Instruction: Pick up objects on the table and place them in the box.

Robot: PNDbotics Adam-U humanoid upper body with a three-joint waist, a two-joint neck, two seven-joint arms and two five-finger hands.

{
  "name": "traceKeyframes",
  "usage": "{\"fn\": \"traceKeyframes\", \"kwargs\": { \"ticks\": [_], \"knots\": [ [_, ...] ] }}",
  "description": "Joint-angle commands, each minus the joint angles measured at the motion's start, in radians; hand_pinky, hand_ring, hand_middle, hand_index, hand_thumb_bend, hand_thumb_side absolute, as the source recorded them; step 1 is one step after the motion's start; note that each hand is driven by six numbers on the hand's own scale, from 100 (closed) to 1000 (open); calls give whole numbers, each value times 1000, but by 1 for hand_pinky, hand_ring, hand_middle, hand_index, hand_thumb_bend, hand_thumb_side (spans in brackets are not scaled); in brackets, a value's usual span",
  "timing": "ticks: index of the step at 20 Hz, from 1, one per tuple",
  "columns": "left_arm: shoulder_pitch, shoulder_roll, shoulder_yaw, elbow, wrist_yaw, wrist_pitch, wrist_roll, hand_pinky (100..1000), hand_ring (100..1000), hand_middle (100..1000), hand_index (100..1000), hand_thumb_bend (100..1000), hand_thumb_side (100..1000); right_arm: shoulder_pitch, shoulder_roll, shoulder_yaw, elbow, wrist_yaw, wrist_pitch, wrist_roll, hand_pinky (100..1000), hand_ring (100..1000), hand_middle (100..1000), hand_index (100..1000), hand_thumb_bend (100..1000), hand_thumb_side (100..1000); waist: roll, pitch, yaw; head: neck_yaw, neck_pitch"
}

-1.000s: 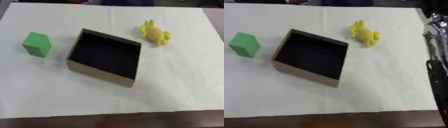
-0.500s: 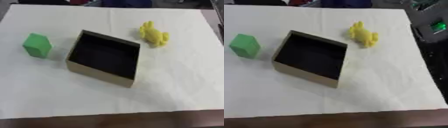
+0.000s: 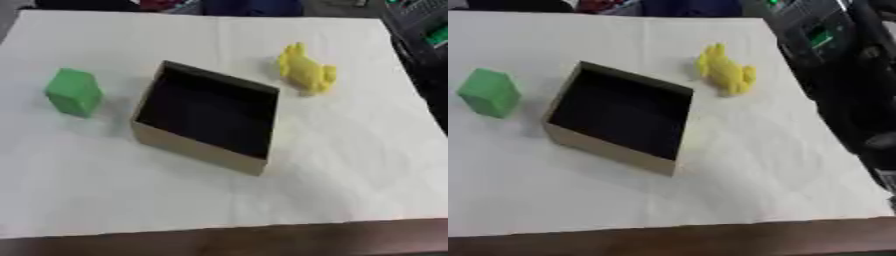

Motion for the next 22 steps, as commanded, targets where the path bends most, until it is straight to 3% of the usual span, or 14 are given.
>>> {"fn": "traceKeyframes", "kwargs": {
  "ticks": [1, 4, 5, 7, 8, 9, 14, 17, 22],
  "knots": [
    [-5, 15, -1, -16, -1, 1, -5, 442, 503, 515, 711, 336, 1000, -17, -34, -9, 1, 31, -13, 30, 923, 913, 846, 888, 178, 975, 2, -16, -2, -1, 7],
    [-5, 15, -1, -16, -2, 2, -5, 442, 503, 515, 711, 336, 1000, -5, -53, -11, 1, 48, -29, 61, 933, 926, 857, 892, 253, 898, 2, -15, -2, 1, 6],
    [-5, 15, -1, -16, -2, 2, -5, 442, 503, 515, 711, 336, 1000, 0, -58, -11, 2, 52, -37, 75, 933, 926, 860, 892, 250, 943, 1, -14, -2, 1, 6],
    [-5, 14, -1, -16, -2, 2, -5, 442, 503, 516, 711, 335, 1000, 13, -71, -14, -1, 55, -54, 103, 941, 937, 873, 888, 284, 935, 0, -13, -2, 1, 5],
    [-6, 14, -1, -16, -3, 2, -5, 442, 503, 516, 711, 335, 1000, 22, -78, -19, -5, 58, -64, 114, 943, 942, 877, 888, 287, 888, 0, -12, -3, 2, 4],
    [-6, 14, 0, -16, -3, 2, -5, 442, 503, 516, 711, 335, 1000, 32, -86, -24, -10, 61, -73, 124, 946, 946, 884, 891, 317, 952, -1, -11, -3, 3, 3],
    [-9, 15, 0, -16, -5, 0, -4, 442, 504, 516, 711, 338, 1000, 86, -135, -48, -48, 64, -110, 157, 945, 961, 901, 899, 401, 987, -6, -6, -5, 6, 3],
    [-10, 16, 1, -16, -6, -1, -3, 442, 504, 516, 711, 337, 1000, 123, -161, -67, -68, 64, -110, 159, 947, 961, 904, 908, 412, 999, -9, -3, -6, 7, 2],
    [-14, 15, 0, -16, -7, 0, -3, 442, 505, 517, 711, 336, 1000, 186, -196, -104, -91, 87, -96, 157, 950, 973, 922, 940, 473, 935, -13, 2, -7, 7, -2]
  ]
}}
